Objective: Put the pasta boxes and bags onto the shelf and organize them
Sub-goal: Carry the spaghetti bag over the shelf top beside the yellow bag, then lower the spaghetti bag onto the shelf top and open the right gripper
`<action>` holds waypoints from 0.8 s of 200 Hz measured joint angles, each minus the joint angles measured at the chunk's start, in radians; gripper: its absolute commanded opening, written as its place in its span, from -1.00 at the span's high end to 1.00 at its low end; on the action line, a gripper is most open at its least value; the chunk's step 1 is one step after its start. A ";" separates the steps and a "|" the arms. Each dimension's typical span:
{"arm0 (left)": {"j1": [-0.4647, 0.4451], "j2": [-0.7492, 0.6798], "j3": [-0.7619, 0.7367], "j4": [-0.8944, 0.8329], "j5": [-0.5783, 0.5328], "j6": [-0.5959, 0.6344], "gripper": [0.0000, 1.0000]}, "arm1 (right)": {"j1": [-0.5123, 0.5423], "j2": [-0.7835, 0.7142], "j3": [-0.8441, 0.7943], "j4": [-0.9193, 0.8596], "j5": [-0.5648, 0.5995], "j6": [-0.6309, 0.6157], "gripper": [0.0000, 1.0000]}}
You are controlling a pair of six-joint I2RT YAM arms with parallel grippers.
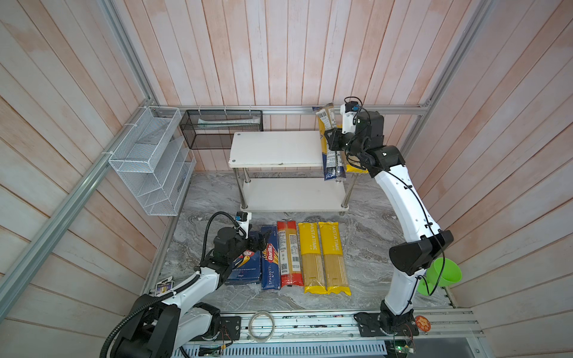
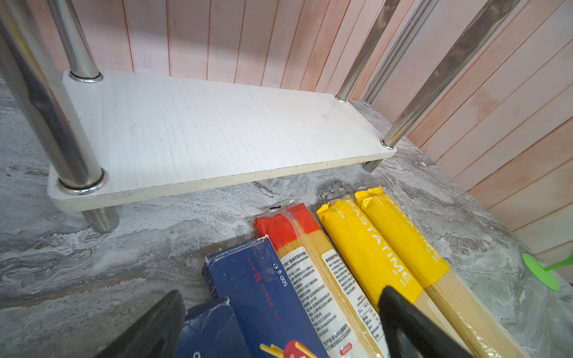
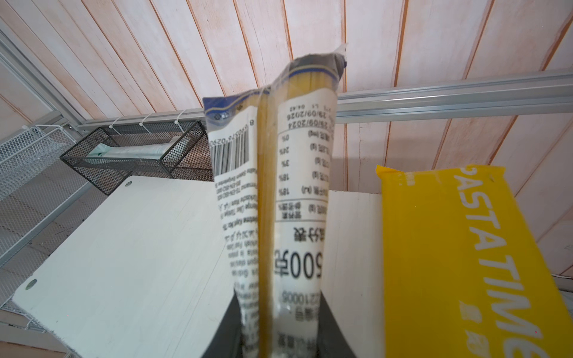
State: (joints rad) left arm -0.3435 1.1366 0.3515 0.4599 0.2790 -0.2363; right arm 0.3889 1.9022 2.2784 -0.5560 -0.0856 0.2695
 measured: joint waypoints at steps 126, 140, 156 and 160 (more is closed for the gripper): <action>0.000 0.000 0.000 -0.001 0.000 0.000 -0.99 | -0.017 0.010 -0.040 0.073 -0.033 0.053 0.21; 0.000 0.000 0.000 -0.001 0.000 0.000 -0.99 | -0.017 0.012 -0.041 0.073 -0.033 0.053 0.13; 0.000 0.000 0.000 -0.001 0.000 0.000 -0.99 | -0.018 0.012 -0.041 0.083 -0.032 0.053 0.05; 0.000 0.000 0.000 -0.001 0.000 0.000 -0.99 | -0.019 0.012 -0.041 0.093 -0.032 0.052 0.04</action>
State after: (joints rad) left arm -0.3435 1.1366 0.3515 0.4591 0.2790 -0.2359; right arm 0.3702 1.9141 2.2372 -0.4633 -0.1181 0.3214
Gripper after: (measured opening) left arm 0.995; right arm 0.460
